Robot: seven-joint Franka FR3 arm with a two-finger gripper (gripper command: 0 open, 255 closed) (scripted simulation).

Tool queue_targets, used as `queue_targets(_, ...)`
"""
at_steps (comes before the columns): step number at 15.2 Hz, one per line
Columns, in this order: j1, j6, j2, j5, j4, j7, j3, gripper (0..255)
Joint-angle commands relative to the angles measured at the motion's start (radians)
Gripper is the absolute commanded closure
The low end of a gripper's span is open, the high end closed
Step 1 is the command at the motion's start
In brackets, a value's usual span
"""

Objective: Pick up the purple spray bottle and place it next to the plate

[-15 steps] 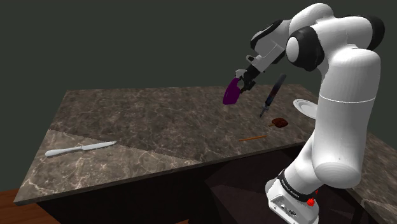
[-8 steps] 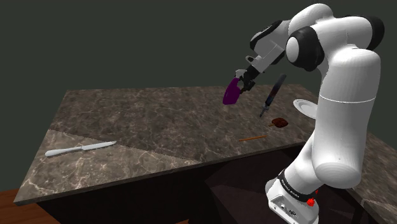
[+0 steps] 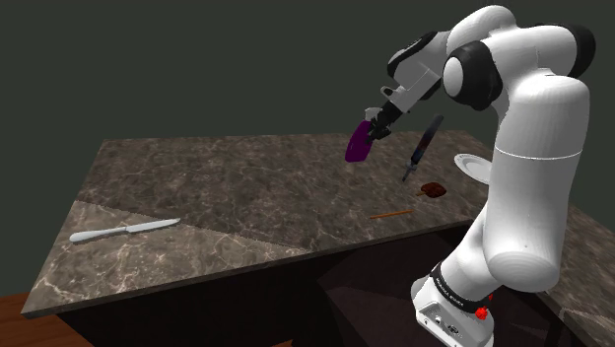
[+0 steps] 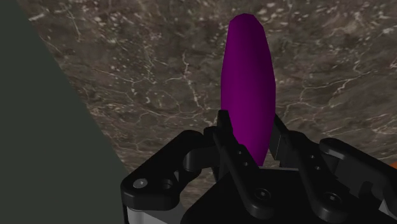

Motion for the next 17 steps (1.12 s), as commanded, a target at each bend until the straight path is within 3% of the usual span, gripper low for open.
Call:
queue_targets(1,0.0,0.0,0.0,0.0,0.0,0.0,0.0,255)
queue_targets(17,0.064,-0.085,-0.123,-0.12,0.07,0.129,-0.075,255)
